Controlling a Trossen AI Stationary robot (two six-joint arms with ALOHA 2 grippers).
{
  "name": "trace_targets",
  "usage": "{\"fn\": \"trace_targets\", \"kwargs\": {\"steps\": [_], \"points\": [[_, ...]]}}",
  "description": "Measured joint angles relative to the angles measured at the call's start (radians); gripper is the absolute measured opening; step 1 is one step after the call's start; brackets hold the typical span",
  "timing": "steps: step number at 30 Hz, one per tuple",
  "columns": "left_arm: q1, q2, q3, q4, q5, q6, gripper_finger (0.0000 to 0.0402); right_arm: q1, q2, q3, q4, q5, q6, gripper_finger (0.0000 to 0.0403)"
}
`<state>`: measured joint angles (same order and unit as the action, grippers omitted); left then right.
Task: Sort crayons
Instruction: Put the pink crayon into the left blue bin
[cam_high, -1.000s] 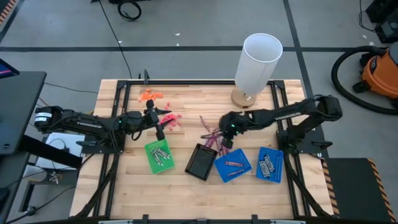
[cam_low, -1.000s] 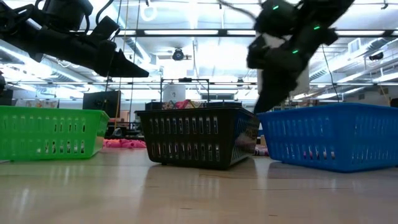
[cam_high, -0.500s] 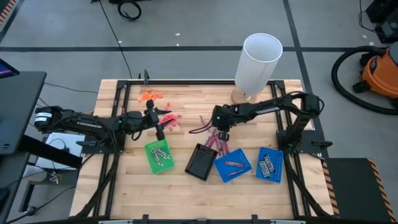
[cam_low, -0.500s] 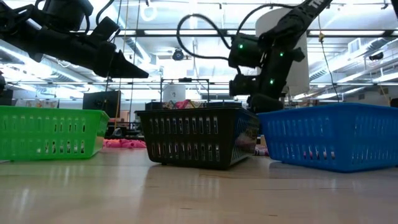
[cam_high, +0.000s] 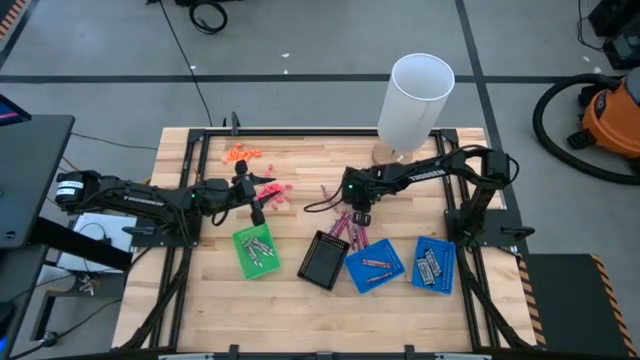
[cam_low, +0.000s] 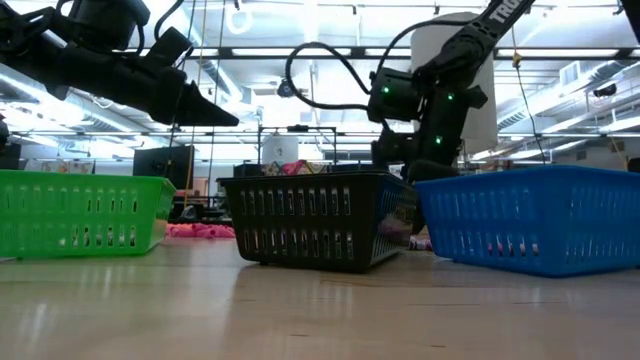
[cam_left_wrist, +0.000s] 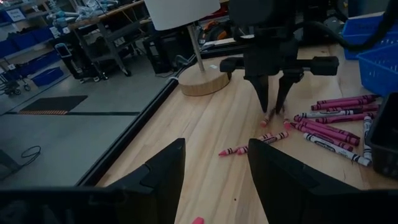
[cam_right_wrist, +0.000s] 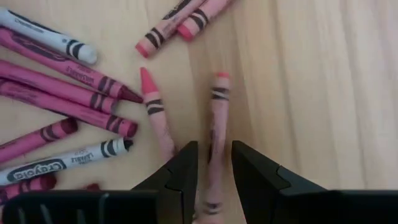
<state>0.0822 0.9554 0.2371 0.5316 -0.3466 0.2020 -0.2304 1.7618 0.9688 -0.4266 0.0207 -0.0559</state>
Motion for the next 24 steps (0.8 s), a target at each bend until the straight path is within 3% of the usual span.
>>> {"fn": "trace_targets", "kwargs": {"steps": [12, 24], "points": [[0.000, 0.000, 0.000, -0.001, 0.000, 0.000, 0.0187, -0.026, 0.002, -0.004, -0.011, -0.026, 0.027, 0.0102], [0.000, 0.000, 0.000, 0.000, 0.000, 0.000, 0.0187, -0.052, -0.001, -0.025, -0.004, -0.051, 0.061, 0.0026]]}}
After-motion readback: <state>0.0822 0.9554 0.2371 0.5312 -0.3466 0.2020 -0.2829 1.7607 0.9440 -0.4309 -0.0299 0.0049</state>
